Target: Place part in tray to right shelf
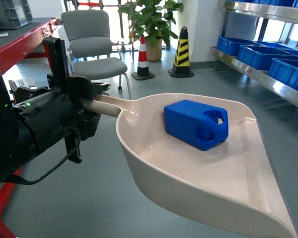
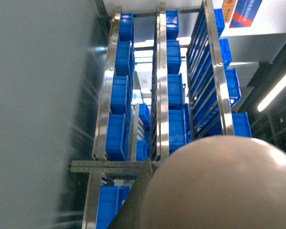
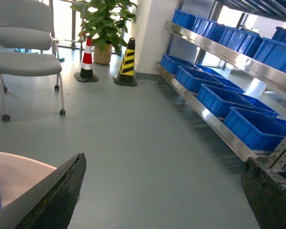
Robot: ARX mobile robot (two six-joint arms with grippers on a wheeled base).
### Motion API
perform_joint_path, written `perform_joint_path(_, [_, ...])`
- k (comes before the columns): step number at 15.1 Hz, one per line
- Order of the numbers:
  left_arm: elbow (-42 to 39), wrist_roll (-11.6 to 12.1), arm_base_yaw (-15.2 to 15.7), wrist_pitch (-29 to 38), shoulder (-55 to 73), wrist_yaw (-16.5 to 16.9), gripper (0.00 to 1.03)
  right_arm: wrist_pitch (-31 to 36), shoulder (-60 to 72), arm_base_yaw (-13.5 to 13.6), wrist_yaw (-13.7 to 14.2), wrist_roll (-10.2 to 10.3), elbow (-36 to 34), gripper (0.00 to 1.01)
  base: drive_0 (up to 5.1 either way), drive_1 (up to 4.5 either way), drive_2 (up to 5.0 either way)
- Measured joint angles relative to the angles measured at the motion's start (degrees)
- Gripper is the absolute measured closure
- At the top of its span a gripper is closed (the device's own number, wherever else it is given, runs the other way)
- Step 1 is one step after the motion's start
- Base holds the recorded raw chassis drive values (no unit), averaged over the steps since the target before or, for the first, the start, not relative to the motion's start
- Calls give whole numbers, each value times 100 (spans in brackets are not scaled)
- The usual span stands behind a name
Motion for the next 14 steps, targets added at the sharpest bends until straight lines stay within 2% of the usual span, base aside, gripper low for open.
perform_joint_path(14, [0,-2,7,2,0,-2,91,2,0,0,0,0,0,3,-161,-161,-161])
